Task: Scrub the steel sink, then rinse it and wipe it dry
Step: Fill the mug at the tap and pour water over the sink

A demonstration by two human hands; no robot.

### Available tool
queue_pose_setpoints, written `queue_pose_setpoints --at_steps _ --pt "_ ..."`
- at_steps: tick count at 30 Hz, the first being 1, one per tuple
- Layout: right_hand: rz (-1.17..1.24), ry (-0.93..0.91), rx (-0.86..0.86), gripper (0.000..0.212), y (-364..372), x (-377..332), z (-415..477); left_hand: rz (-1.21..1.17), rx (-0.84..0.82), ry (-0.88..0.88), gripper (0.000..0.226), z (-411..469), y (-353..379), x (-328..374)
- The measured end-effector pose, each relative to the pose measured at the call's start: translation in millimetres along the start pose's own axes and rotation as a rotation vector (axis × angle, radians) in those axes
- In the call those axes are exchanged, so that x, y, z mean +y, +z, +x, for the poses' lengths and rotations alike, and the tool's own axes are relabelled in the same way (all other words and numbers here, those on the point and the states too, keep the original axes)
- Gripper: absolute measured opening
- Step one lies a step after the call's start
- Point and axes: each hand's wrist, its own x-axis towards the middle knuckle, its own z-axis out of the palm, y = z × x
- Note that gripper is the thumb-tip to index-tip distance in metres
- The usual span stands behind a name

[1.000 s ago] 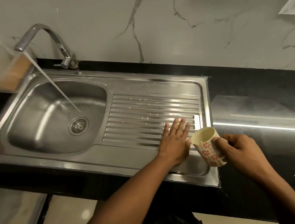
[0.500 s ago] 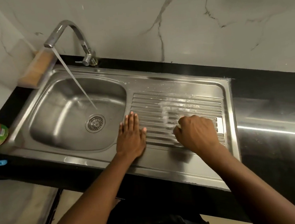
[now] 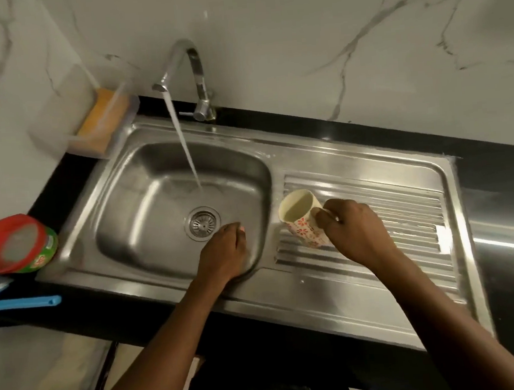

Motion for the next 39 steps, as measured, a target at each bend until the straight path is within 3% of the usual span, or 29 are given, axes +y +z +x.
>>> queue_pose_setpoints --at_steps 9,16,26,39 --pt "0.669 0.07 -0.069 0.03 62 -116 84 -0.174 0.249 -0.002 0.034 30 -104 -53" --pt "0.968 0.033 -0.058 0.025 95 -174 123 -0.262 0.348 0.008 0.029 46 -149 -73" --pt "0.974 -0.016 0.055 0.027 102 -202 132 -0.375 0.37 0.056 0.033 49 -181 -65" --pt "1.008 -0.046 0.044 0.029 85 -206 134 -0.401 0.413 0.15 0.036 47 -194 -44"
